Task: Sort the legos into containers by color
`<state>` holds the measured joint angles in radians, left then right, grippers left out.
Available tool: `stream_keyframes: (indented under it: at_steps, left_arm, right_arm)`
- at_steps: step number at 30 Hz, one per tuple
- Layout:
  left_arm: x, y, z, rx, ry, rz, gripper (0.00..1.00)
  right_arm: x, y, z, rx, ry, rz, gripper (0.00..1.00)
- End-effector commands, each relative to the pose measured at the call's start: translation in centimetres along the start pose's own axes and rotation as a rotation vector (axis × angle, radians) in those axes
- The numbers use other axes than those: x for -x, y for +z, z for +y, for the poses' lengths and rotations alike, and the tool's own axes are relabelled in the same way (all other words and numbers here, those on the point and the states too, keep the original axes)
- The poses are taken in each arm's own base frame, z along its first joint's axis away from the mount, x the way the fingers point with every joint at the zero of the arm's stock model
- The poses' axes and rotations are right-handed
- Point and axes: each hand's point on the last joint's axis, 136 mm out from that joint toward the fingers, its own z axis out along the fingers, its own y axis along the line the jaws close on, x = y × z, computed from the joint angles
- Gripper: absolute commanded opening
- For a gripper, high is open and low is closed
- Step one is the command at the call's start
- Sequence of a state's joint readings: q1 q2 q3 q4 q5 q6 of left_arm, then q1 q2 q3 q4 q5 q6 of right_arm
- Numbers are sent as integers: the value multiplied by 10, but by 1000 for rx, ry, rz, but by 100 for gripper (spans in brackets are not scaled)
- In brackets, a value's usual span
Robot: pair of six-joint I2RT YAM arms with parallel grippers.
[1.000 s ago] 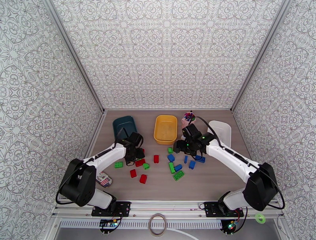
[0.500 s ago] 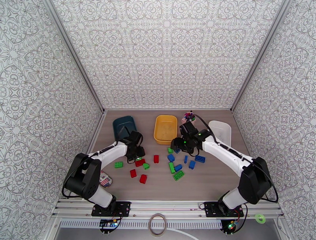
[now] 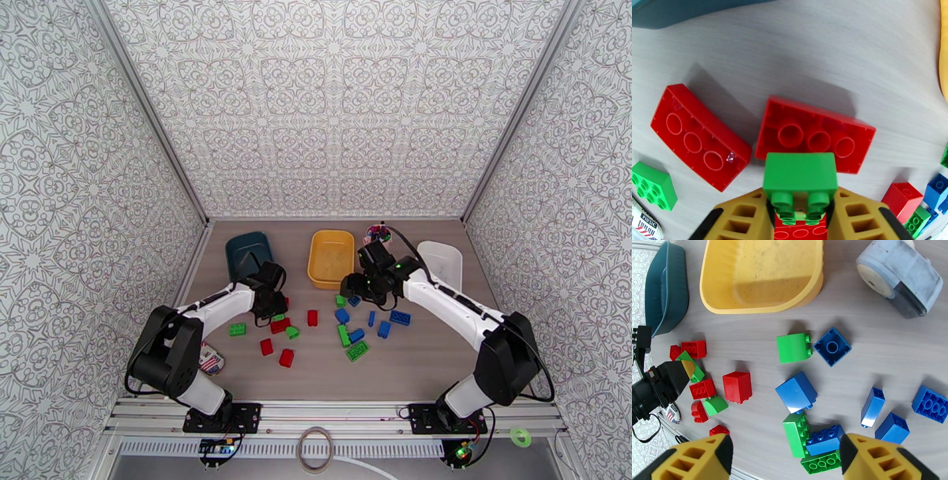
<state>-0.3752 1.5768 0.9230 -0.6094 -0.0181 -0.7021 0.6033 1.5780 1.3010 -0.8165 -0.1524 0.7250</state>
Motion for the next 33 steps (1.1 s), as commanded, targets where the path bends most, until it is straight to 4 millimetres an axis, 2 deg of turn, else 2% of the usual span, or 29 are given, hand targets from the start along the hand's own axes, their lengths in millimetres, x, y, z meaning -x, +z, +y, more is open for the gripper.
stream_keyframes:
  at_steps: [1, 9, 13, 16, 20, 25, 30, 33]
  left_arm:
    - [2, -13, -3, -36, 1, -13, 31]
    - [14, -57, -6, -77, -13, -80, 30]
    - [32, -81, -1, -101, -54, -134, 30]
    - [52, -97, 8, -124, -102, -175, 31]
    - [84, -108, 24, -142, -183, -212, 31]
    - [121, -104, 44, -121, -258, -217, 31]
    - [150, -83, 64, -81, -307, -186, 31]
    - [164, -72, 70, -72, -320, -171, 31]
  right_arm:
    - [9, -12, 2, -44, -25, -32, 78]
    - [32, -31, -11, -169, -13, -129, 86]
    - [32, -25, 11, -63, -73, -83, 89]
    - [29, -10, 28, 11, -109, -18, 82]
    - [33, -1, 52, 76, -146, 1, 79]
    - [33, 14, 84, 90, -231, 63, 73]
    - [25, 29, 138, 203, -349, 132, 74]
    - [21, 35, 170, 258, -428, 159, 74]
